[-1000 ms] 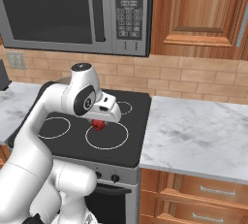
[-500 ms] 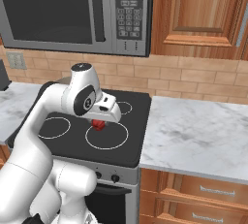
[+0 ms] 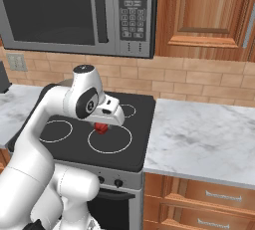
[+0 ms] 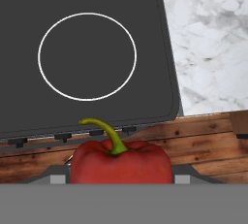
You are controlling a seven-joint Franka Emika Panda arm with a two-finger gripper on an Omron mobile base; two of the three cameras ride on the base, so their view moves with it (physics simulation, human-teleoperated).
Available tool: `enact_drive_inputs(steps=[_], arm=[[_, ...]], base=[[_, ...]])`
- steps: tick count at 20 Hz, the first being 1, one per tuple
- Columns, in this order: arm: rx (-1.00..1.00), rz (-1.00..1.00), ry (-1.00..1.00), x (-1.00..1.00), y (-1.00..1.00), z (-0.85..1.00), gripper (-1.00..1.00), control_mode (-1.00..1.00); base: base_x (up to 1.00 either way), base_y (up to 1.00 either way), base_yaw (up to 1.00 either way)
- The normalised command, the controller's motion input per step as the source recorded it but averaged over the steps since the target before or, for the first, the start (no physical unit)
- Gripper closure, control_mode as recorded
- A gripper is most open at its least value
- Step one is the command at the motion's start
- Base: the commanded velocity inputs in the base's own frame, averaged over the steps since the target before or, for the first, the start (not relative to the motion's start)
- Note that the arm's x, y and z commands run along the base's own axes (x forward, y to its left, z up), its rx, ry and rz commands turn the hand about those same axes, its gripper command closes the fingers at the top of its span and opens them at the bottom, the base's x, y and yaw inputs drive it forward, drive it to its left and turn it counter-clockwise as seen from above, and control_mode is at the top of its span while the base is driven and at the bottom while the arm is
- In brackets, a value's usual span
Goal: Turn on the burner for the pot on the stove. Wait thirty seconds for the pot to heat up. Then add the bell pepper to the pot.
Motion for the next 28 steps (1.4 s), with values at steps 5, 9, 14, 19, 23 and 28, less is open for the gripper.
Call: enact_drive_inputs(steps=[5,9,14,19,23,28], arm=[[0.00,0.00,0.00,0.00,0.00,0.00,1.00,-1.00],[0.00,0.00,0.00,0.00,0.00,0.00,1.00,-1.00],[0.00,0.00,0.00,0.00,0.00,0.00,1.00,-1.00],[0.00,0.00,0.00,0.00,0.00,0.00,1.00,-1.00],[0.00,0.00,0.00,0.00,0.00,0.00,1.00,-1.00],[0.00,0.00,0.00,0.00,0.00,0.00,1.00,-1.00]], base=[[0.00,0.00,0.00],[0.00,0.00,0.00],[0.00,0.00,0.00],[0.00,0.00,0.00],[0.00,0.00,0.00],[0.00,0.00,0.00]])
